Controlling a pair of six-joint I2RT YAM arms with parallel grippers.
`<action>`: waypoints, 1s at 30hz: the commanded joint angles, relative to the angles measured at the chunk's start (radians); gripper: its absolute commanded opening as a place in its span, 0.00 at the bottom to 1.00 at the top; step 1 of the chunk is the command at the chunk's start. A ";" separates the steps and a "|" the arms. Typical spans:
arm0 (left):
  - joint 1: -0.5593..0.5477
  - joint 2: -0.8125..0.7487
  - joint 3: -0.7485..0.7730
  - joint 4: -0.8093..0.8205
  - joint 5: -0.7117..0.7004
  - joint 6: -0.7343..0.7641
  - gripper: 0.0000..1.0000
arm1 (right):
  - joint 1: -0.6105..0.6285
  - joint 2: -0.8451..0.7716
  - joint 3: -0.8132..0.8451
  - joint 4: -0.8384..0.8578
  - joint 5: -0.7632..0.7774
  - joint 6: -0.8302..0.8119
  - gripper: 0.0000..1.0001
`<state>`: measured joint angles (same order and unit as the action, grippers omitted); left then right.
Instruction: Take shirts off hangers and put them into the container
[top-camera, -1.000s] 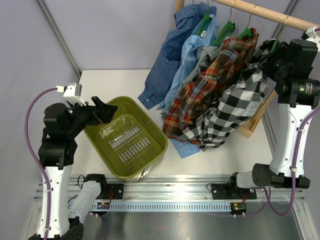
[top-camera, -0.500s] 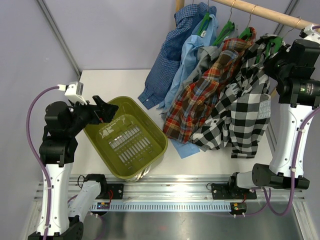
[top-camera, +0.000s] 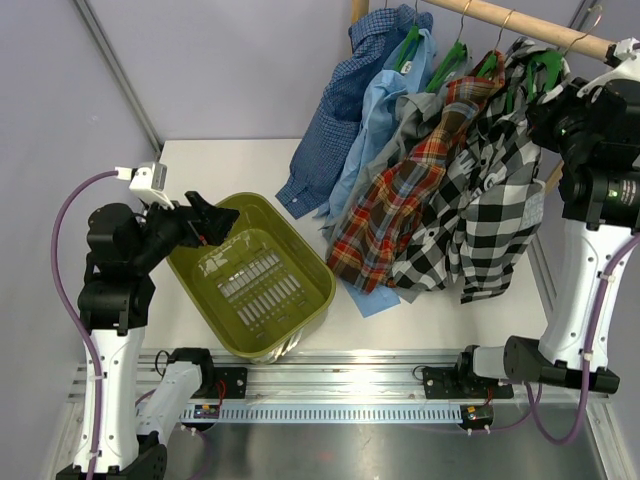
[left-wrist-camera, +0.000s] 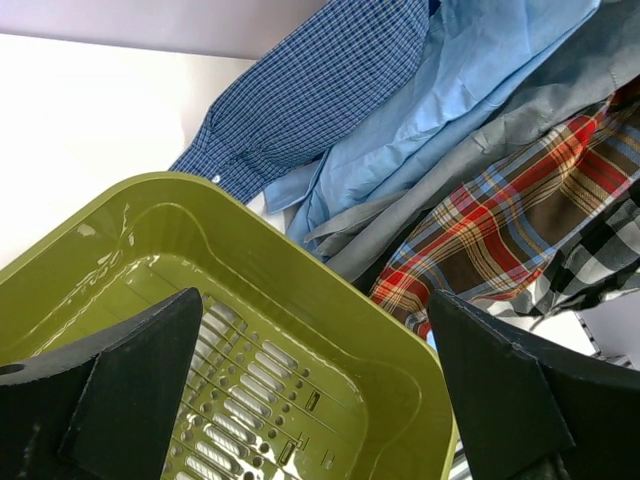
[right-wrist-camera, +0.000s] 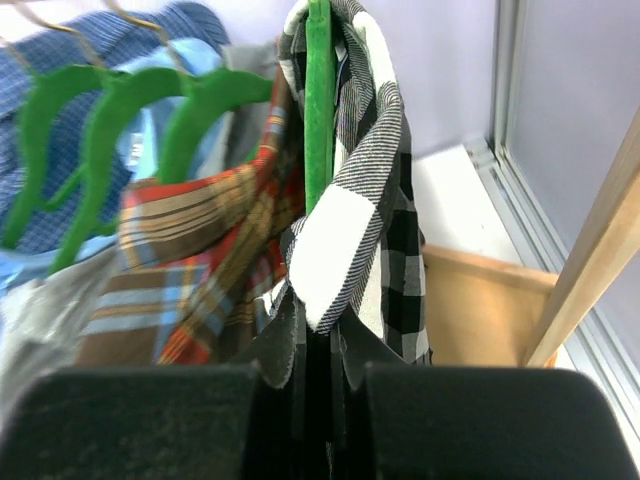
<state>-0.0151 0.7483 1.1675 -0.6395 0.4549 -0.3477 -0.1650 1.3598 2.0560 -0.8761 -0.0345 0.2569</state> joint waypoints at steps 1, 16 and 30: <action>-0.003 0.003 -0.006 0.057 0.053 0.001 0.99 | -0.005 -0.109 -0.032 0.224 -0.048 -0.030 0.00; -0.052 0.054 0.069 -0.006 0.027 0.115 0.99 | -0.005 -0.385 -0.272 -0.038 -0.166 -0.405 0.00; -0.206 0.146 0.172 0.085 0.028 0.168 0.99 | -0.005 -0.640 -0.219 -0.063 -0.629 -0.680 0.00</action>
<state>-0.1879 0.8993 1.2961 -0.6483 0.4862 -0.2081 -0.1722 0.7181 1.7531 -1.0397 -0.4004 -0.3351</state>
